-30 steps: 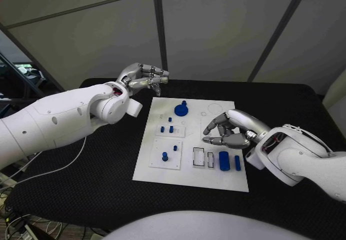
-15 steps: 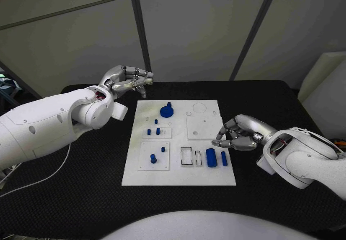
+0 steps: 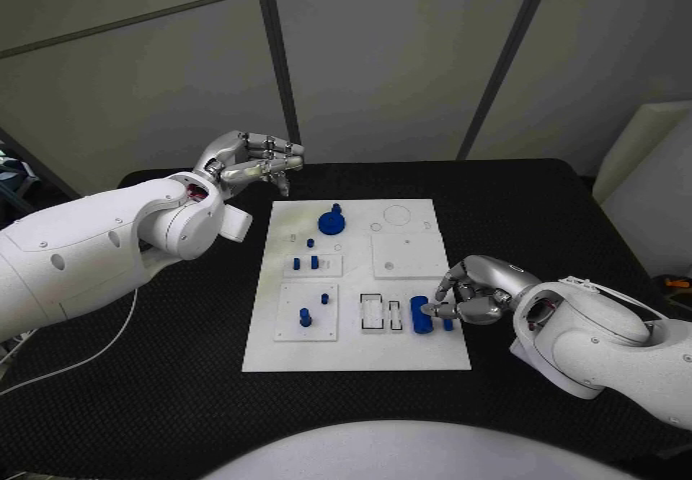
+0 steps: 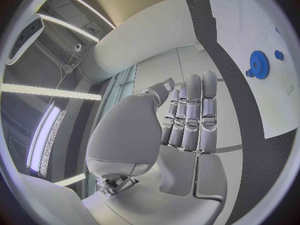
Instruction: Assemble the parts on the task board
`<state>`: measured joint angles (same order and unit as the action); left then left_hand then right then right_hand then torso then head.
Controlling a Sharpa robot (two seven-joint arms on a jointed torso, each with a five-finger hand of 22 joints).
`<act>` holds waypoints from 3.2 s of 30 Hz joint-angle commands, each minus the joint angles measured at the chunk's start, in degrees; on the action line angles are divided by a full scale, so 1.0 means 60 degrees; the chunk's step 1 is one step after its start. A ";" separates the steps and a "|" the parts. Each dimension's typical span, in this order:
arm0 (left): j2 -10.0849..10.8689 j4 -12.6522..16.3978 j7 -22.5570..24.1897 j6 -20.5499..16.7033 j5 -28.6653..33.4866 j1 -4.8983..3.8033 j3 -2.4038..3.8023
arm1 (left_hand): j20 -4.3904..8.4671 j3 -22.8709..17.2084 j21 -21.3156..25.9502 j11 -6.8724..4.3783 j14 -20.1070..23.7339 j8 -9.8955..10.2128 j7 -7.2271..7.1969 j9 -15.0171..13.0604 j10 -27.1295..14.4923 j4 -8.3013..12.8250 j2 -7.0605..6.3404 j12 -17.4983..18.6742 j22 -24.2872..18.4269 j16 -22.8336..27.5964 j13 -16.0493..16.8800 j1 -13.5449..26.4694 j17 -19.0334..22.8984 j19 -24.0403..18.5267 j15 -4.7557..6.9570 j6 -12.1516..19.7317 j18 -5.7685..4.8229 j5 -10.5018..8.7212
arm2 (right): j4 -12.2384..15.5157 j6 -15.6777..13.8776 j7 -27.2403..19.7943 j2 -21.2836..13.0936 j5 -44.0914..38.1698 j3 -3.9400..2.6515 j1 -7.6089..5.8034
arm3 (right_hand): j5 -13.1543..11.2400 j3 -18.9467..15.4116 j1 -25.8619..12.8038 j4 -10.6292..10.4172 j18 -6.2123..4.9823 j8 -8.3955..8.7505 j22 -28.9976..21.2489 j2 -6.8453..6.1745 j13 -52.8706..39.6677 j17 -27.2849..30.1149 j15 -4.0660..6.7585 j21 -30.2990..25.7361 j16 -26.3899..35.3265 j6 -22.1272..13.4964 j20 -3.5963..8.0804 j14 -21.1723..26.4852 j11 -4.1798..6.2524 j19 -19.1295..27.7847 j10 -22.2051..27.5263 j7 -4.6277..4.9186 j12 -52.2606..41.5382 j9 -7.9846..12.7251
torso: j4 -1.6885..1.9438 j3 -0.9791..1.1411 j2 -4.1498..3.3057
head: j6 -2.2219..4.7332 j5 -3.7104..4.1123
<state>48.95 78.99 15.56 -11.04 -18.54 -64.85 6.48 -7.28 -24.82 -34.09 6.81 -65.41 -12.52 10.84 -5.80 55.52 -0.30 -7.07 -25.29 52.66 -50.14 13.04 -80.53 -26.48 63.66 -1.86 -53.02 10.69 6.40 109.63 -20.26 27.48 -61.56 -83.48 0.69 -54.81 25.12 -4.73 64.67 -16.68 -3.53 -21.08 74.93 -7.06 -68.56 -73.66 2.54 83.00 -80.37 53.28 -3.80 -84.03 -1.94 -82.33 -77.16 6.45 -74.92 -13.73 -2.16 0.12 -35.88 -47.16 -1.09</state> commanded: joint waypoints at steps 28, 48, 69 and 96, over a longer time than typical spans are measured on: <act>0.0062 0.0040 0.0077 0.0025 0.0024 -0.0013 -0.0002 | -0.0018 0.0054 0.0055 -0.0024 0.0043 -0.0053 0.0024 0.0000 -0.0076 0.0017 0.0029 -0.0056 -0.0017 0.0042 0.0010 0.0027 0.0018 -0.0047 -0.0010 0.0019 -0.0035 0.0031 | -0.0583 0.0609 0.0477 0.0834 -0.0675 0.0003 0.0443 | -0.0037 -0.0268 0.0609 0.0041 0.0169 -0.0540 0.0969 0.0291 -0.0182 -0.0174 -0.0009 0.0037 -0.0130 -0.0038 -0.0041 -0.0514 0.0091 -0.0078 -0.0001 -0.0106 0.0032 -0.0244 | 0.0019 0.0001 -0.0016 | -0.0116 -0.0083; 0.0153 0.0109 0.0058 0.0034 0.0024 -0.0013 -0.0002 | -0.0017 0.0053 0.0058 -0.0023 0.0043 -0.0056 0.0025 0.0000 -0.0083 0.0022 0.0030 -0.0065 -0.0018 0.0043 0.0009 0.0024 0.0021 -0.0045 -0.0009 0.0022 -0.0034 0.0031 | -0.0239 -0.0344 0.0391 0.0712 0.0494 -0.0001 0.0474 | 0.0905 -0.0287 0.1461 0.0100 0.0221 -0.1071 0.1180 0.0728 -0.0429 -0.0382 0.0100 0.0186 -0.0246 0.0035 0.0063 -0.0551 0.0219 -0.0234 -0.0169 -0.0237 -0.0010 -0.0476 | 0.0014 -0.0007 0.0003 | -0.0114 -0.0155; 0.0119 0.0095 -0.0017 0.0088 0.0024 -0.0017 -0.0002 | -0.0015 0.0048 0.0061 -0.0023 0.0044 -0.0060 0.0026 0.0000 -0.0091 0.0035 0.0029 -0.0074 -0.0019 0.0045 0.0008 0.0011 0.0025 -0.0043 -0.0007 0.0026 -0.0033 0.0033 | 0.0359 -0.1237 0.0153 0.0645 0.1374 -0.0040 0.0228 | 0.1014 -0.0493 0.1215 0.0010 0.0225 -0.1157 0.1199 0.0713 -0.0446 -0.0359 0.0114 0.0197 -0.0226 0.0100 0.0077 -0.0543 0.0238 -0.0244 -0.0186 -0.0268 0.0022 -0.0500 | 0.0000 0.0002 -0.0009 | -0.0005 -0.0171; 0.0053 0.0107 -0.0037 0.0120 0.0024 -0.0030 -0.0002 | -0.0015 0.0048 0.0061 -0.0023 0.0044 -0.0060 0.0026 0.0000 -0.0091 0.0035 0.0029 -0.0074 -0.0019 0.0045 0.0008 0.0011 0.0025 -0.0043 -0.0007 0.0026 -0.0033 0.0033 | -0.0610 -0.0060 0.0990 0.2164 0.1458 -0.0052 -0.0016 | 0.0719 -0.0876 0.0640 -0.0001 0.0220 -0.1354 0.1195 0.0843 -0.0490 -0.0341 0.0183 0.0182 -0.0198 0.0337 0.0133 -0.0538 0.0328 -0.0229 -0.0235 -0.0384 0.0074 -0.0572 | 0.0014 0.0003 -0.0021 | -0.0095 -0.0309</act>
<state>49.28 79.53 15.30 -10.93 -18.53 -64.91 6.46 -7.28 -24.82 -34.09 6.69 -65.41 -12.52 10.84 -5.80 55.40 -0.30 -7.07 -25.51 52.63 -50.14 13.01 -80.54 -26.40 63.65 -1.86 -53.02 10.69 6.40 106.00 -22.44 32.51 -48.66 -74.92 0.41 -54.79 29.76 -9.72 69.08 -16.74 -2.63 -28.96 74.90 -2.17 -71.45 -74.93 3.33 84.04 -81.53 54.95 -3.37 -83.97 -0.50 -83.56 -78.61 4.00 -74.70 -17.10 -2.13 0.14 -36.02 -47.60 -2.86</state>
